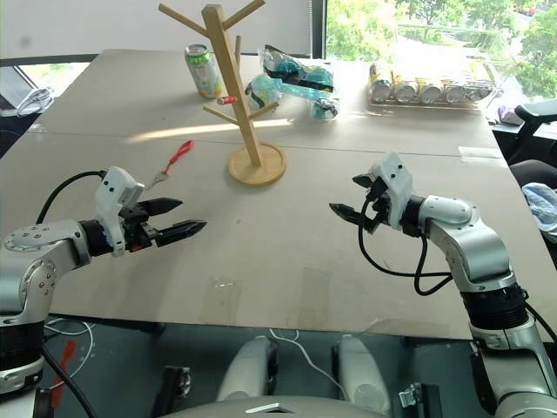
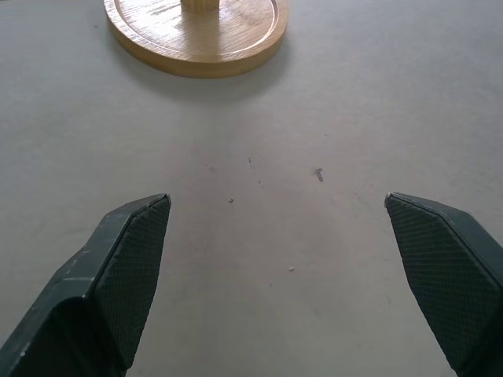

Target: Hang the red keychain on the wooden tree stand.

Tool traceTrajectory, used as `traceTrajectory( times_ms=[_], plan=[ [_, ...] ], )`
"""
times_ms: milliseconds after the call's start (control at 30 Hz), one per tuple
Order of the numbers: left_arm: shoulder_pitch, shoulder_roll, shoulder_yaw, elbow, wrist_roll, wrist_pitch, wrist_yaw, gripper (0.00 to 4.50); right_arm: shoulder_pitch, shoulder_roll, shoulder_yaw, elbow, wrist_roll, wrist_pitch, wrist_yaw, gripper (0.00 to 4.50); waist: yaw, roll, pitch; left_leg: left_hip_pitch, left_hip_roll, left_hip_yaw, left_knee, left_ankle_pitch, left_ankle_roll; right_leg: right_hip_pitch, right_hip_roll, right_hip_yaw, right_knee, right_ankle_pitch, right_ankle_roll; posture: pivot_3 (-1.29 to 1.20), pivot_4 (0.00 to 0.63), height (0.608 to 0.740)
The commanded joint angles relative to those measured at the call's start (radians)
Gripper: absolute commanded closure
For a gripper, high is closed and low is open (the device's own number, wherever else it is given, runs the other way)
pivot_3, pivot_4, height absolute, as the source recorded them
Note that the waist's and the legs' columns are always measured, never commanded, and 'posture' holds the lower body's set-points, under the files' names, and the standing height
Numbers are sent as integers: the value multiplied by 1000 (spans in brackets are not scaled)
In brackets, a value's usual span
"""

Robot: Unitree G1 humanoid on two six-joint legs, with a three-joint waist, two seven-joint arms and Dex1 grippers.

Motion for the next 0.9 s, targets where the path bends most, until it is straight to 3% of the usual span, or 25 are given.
traceTrajectory(
  times_ms=[33,133,300,600,900],
  plan=[
    [-30,11,24,3,0,-26,32,0,12,1,-9,-60,17,-17,10,129,0,0,0,0,0,0,0,0,0,0,0,0,0,0,0,0,150,732],
    [-125,-20,56,163,40,-85,125,0,14,33,2,-73,10,-24,-15,129,1,0,0,0,0,-1,0,0,0,0,1,-1,0,0,0,0,150,732],
    [-386,-61,67,623,152,-294,323,0,-38,137,50,-90,-4,-22,-73,129,-3,0,0,0,0,-2,1,0,0,0,2,-1,1,0,0,0,150,732],
    [-714,-118,-37,1258,276,-610,283,0,-131,179,100,-124,35,20,-26,129,12,0,0,-3,-1,-3,1,0,0,0,0,-4,-1,0,0,0,150,732],
    [-877,-180,-82,1521,380,-751,343,0,-105,145,63,-196,64,99,-64,129,4,0,0,-3,-1,-4,1,0,0,0,0,-5,0,0,0,0,150,732]
  ],
)
